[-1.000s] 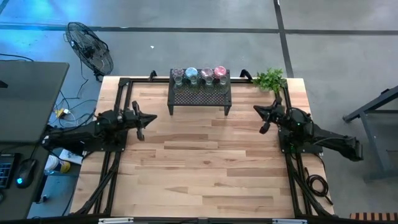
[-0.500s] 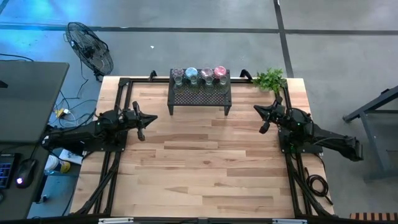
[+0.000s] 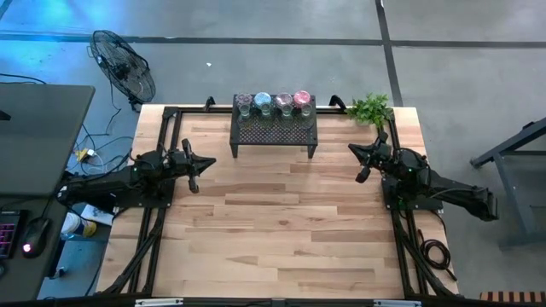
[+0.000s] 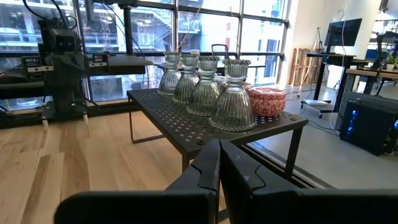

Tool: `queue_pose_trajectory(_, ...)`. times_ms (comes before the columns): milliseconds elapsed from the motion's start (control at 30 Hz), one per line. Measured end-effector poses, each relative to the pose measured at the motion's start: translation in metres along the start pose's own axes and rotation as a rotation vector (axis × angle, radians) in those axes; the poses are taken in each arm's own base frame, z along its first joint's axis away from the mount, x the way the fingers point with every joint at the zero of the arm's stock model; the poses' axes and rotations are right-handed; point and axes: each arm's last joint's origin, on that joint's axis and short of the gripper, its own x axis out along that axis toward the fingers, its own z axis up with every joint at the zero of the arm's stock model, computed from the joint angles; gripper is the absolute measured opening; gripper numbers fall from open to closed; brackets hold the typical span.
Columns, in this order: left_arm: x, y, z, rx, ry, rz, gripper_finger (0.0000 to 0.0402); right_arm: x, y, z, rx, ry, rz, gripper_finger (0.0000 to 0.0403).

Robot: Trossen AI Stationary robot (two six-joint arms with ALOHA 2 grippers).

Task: Pick & Place candle stick holders
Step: Return to Home Position

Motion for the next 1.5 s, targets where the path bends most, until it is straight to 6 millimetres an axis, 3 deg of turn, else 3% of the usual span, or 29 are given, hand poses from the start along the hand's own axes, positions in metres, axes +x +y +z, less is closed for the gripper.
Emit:
queue_pose_trajectory(933, 0.0, 0.0, 0.0, -0.001, 0.0, 0.0, 0.0001, 0.0, 0.0001, 0.0004, 0.001, -0.005, 0.003, 0.0)
queue_pose_trajectory(1500, -0.0002, -0.0032, -0.001, 0.0, 0.009, -0.109, 0.0001, 0.0001, 0.0001, 0.0003, 0.001, -0.005, 0.003, 0.0)
